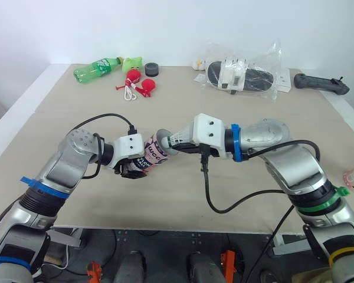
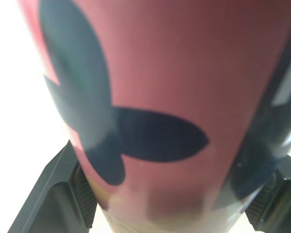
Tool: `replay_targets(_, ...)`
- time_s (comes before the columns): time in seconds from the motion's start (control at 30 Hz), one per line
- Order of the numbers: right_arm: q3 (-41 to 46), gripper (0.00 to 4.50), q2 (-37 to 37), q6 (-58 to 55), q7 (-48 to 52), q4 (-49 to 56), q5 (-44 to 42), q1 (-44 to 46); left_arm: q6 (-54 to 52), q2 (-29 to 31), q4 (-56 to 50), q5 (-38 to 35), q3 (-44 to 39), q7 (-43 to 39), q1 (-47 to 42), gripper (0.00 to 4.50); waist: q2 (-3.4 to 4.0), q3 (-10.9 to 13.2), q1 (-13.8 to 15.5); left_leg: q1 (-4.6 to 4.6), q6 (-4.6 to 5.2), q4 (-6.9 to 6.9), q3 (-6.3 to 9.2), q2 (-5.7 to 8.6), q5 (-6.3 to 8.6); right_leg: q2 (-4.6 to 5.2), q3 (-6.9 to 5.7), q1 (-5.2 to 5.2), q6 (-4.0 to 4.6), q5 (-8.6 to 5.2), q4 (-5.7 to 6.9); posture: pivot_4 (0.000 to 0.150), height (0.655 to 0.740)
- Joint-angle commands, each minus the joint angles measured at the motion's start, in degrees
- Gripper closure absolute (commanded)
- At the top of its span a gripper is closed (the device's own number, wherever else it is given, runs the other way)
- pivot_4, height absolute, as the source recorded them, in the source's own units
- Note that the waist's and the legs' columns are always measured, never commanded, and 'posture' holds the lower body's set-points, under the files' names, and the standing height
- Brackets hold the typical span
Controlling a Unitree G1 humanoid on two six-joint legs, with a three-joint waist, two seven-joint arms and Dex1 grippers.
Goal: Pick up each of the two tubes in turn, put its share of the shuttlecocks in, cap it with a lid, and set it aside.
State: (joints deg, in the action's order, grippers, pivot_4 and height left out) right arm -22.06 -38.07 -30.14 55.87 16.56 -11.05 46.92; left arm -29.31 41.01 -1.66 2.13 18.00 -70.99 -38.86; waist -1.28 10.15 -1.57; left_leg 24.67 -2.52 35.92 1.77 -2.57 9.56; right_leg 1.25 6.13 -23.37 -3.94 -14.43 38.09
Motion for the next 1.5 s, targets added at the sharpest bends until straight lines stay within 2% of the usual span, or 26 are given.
replay_targets(0.03,1.32,3.74,1.01,0.21,0.76,1.06,-0.05,1.45,-1.16,-0.22,-0.6,-0.33,1.83,-0.15,1.62,1.24,0.0,0.0,0.0,0.0,0.0,0.0,0.0,0.0,0.0,0.0,0.0,0.01,0.0,0.0,0.0,0.15,0.74)
replay_targets(0.1,2.02,2.87,1.49,-0.23,0.89,1.56,-0.54,1.58,-1.23,-0.17,-0.69,-0.43,1.83,-0.09,1.7,1.24,0.0,0.0,0.0,0.0,0.0,0.01,-0.01,0.01,0.0,0.02,0.0,0.01,0.0,0.0,0.0,0.15,0.74)
replay_targets(0.13,2.43,2.8,1.67,-0.31,0.74,1.83,-0.7,1.67,-1.2,-0.12,-0.62,-0.44,1.85,-0.07,1.74,1.24,0.0,0.0,0.0,0.0,0.0,0.01,-0.01,0.01,0.0,0.02,0.01,0.02,0.0,0.0,0.0,0.15,0.74)
replay_targets(0.17,2.85,2.42,1.78,-0.61,0.61,2.15,-0.93,1.72,-1.22,-0.1,-0.56,-0.46,1.86,-0.07,1.74,1.24,0.0,0.0,0.0,0.01,0.0,0.01,-0.01,0.01,0.0,0.02,0.01,0.01,-0.01,0.0,0.0,0.15,0.74)
replay_targets(0.23,4.89,1.94,1.49,-2.2,0.34,3.75,-2.42,1.17,-1.36,-0.33,-0.39,-0.57,1.91,-0.08,1.48,1.24,0.0,0.0,0.01,0.01,0.0,0.0,-0.01,0.01,0.0,0.02,0.0,0.01,-0.02,-0.01,0.0,0.15,0.74)
replay_targets(0.37,16.59,0.7,1.37,-9.79,-3.0,7.94,-10.53,-1.77,-1.63,-0.35,-0.73,-0.72,1.88,-0.03,1.57,1.24,0.0,0.0,0.15,0.02,0.0,-0.05,0.01,0.01,0.0,0.02,-0.01,0.01,-0.09,0.02,0.0,0.15,0.74)
replay_targets(0.4,20.33,0.11,0.73,-11.96,-4.09,8.84,-12.5,-3.45,-1.68,-0.26,-0.79,-0.8,1.85,-0.01,1.71,1.24,-0.01,0.0,0.17,0.04,0.0,-0.07,0.04,0.02,0.0,0.03,-0.03,0.01,-0.16,0.05,-0.01,0.15,0.74)
replay_targets(0.5,30.9,0.03,-2.61,-17.04,-6.08,10.71,-16.26,-11.14,-1.75,-0.16,-0.91,-0.94,1.91,0.12,2.2,1.24,-0.04,-0.01,0.31,0.05,0.0,-0.08,0.05,0.02,0.0,0.05,-0.06,0.04,-0.16,0.04,-0.03,0.15,0.74)
replay_targets(0.6,38.19,0.03,-6.63,-17.75,-8.4,9.12,-14.48,-20.73,-1.9,-0.32,-1.02,-1.16,1.99,0.21,2.46,1.24,-0.05,-0.03,0.3,0.04,0.02,-0.11,0.02,0.04,0.04,0.08,-0.06,0.03,-0.14,-0.01,-0.04,0.15,0.74)
replay_targets(0.73,40.64,0.03,-9.44,-13.63,-13.53,2.97,-7.87,-29.15,-1.73,-0.53,-0.74,-1.17,2.17,0.27,2.44,1.24,0.06,-0.08,0.1,-0.09,0.13,-0.18,-0.03,0.04,0.08,0.05,0.0,0.05,-0.1,-0.02,-0.01,0.15,0.74)
replay_targets(0.87,40.22,0.03,-7.49,-12.35,-19.62,-2.67,-4.34,-32.61,-1.36,-0.82,0.02,-1.09,2.41,0.11,1.91,1.24,0.07,-0.09,-0.02,-0.2,0.14,-0.11,-0.09,0.05,0.07,0.05,0.07,0.15,0.07,-0.09,-0.01,0.15,0.74)
replay_targets(0.97,37.82,0.03,-2.58,-10.59,-23.92,-6.56,-3.55,-30.21,-1.16,-1.2,0.35,-1.01,2.65,0.04,1.59,1.24,0.09,-0.1,-0.31,-0.19,0.14,-0.08,-0.16,0.06,0.07,0.07,0.14,0.15,0.02,-0.06,-0.02,0.15,0.74)
replay_targets(1.17,33.41,0.03,4.55,-6.67,-31.77,-21.11,0.75,-19.89,-1.33,-1.43,0.11,-0.93,2.7,-0.05,1.55,1.24,0.18,-0.08,-0.49,-0.2,0.21,-0.03,-0.16,0.13,0.01,0.11,0.19,0.18,-0.08,0.06,-0.02,0.15,0.74)
replay_targets(1.5,28.26,0.03,9.82,4.72,-32.24,-44.88,4.44,-6.12,-3.48,-0.01,-2.7,-1.37,1.46,0.56,3.29,1.24,0.19,-0.09,-0.56,-0.14,0.22,-0.22,-0.11,0.16,0.01,0.11,0.18,0.13,-0.31,0.08,-0.03,0.15,0.74)
